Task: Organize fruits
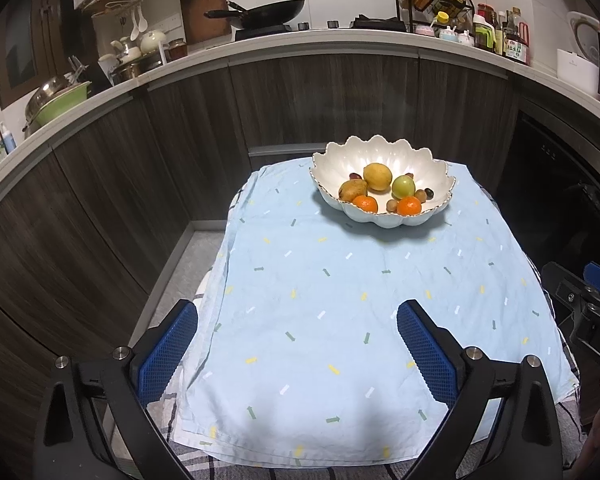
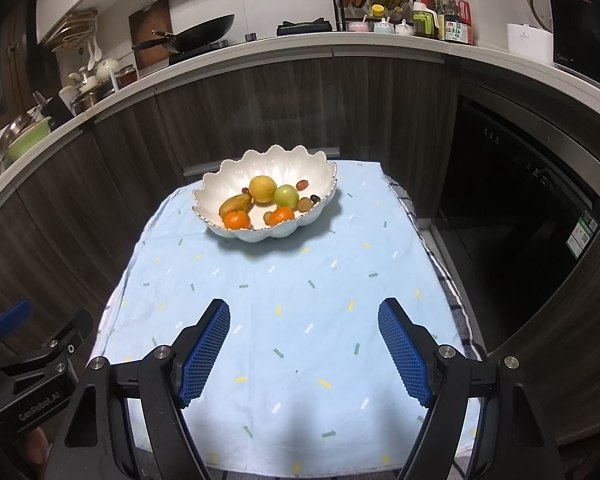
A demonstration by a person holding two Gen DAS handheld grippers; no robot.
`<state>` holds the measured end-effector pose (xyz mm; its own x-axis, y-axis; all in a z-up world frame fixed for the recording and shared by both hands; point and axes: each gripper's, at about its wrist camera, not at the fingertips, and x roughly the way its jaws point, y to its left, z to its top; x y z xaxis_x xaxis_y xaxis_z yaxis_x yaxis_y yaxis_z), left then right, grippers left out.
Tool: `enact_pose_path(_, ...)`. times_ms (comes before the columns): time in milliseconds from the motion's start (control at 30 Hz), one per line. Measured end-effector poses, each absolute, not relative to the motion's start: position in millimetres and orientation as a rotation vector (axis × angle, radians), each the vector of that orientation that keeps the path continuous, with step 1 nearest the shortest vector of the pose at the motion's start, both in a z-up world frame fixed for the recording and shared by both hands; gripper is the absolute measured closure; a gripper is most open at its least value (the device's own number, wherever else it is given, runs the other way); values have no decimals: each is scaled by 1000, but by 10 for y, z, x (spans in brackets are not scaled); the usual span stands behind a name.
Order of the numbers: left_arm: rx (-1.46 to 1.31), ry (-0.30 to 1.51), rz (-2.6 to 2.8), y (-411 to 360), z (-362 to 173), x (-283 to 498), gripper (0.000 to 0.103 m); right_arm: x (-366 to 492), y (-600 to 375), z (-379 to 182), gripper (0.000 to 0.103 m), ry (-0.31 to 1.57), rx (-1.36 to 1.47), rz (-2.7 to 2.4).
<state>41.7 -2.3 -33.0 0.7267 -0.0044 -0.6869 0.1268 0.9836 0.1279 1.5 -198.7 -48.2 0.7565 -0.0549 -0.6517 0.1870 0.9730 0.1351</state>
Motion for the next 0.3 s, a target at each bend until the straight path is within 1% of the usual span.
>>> enact_pose_path(300, 170, 754, -74, -22, -339, 420, 0, 38, -2004, -485, 26, 707, 198, -133)
